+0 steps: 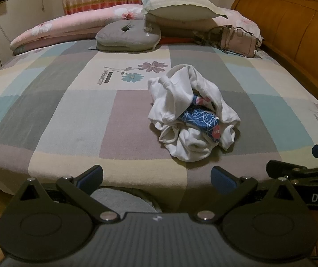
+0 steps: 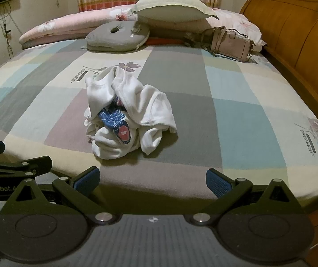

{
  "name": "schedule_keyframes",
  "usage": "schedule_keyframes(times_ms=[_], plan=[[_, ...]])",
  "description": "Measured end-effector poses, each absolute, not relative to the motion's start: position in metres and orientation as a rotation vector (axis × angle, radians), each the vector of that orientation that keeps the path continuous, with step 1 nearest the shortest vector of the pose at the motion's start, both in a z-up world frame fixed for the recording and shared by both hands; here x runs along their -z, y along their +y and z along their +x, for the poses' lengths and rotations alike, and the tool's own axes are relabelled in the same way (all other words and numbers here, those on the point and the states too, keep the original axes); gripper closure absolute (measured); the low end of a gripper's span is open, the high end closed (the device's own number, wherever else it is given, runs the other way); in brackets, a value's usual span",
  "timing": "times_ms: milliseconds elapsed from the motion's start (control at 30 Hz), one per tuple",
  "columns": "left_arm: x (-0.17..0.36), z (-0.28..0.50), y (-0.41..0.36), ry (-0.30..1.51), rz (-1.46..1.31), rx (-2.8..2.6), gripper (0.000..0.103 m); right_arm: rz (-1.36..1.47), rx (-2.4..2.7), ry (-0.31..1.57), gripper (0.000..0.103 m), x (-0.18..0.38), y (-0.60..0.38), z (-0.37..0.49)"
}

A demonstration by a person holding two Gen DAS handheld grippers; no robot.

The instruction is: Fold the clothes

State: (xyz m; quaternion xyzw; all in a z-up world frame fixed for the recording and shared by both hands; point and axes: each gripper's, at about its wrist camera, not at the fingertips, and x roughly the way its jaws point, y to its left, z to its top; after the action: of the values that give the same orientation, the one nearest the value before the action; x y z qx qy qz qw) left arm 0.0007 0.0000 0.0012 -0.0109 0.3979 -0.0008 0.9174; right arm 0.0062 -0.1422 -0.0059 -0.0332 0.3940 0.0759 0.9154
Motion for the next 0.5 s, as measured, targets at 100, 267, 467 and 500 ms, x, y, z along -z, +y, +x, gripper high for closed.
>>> schedule_keyframes(times_ms=[100, 267, 467, 500], plan=[[-0.0031, 0.0017, 0.0001, 0.823, -0.022, 0.001, 0.001, -0.066, -0.158, 0.808, 0.000, 0.0066, -0.1418, 0.0048], [-0.0027, -0.0005, 0.0041, 0.809, -0.033, 0.006, 0.001, -0.071, -0.157, 0.810, 0.000, 0.0053, -0.1416, 0.0062], [-0.0058, -0.0021, 0.0024, 0.811, -0.031, 0.003, 0.001, -0.067, -0.159, 0.809, 0.000, 0.0024, -0.1413, 0.0026], [-0.0053, -0.0020, 0.0021, 0.811, -0.031, 0.003, 0.001, -0.066, -0.159, 0.807, 0.000, 0.0027, -0.1421, 0.0024]])
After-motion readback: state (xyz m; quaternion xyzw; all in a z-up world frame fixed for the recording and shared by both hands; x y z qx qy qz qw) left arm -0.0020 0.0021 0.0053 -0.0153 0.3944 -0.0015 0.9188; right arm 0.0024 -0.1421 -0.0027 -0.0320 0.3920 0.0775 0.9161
